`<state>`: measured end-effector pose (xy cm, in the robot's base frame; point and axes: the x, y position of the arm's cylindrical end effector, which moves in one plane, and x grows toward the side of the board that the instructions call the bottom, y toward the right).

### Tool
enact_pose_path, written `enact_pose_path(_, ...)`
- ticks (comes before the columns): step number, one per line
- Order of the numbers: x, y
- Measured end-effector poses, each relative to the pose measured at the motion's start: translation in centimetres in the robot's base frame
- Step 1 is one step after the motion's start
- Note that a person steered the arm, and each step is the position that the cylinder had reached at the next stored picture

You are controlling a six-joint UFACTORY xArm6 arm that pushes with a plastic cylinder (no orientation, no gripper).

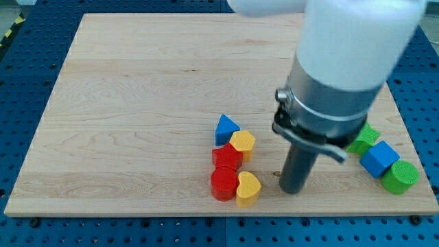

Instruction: Push yellow heart along with red circle a bit left

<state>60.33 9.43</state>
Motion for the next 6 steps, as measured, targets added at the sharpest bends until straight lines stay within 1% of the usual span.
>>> enact_pose_path(1, 1.3, 0.0)
enact_pose_path(3, 1.5, -1.4)
enact_pose_path(6, 1.5, -8.0)
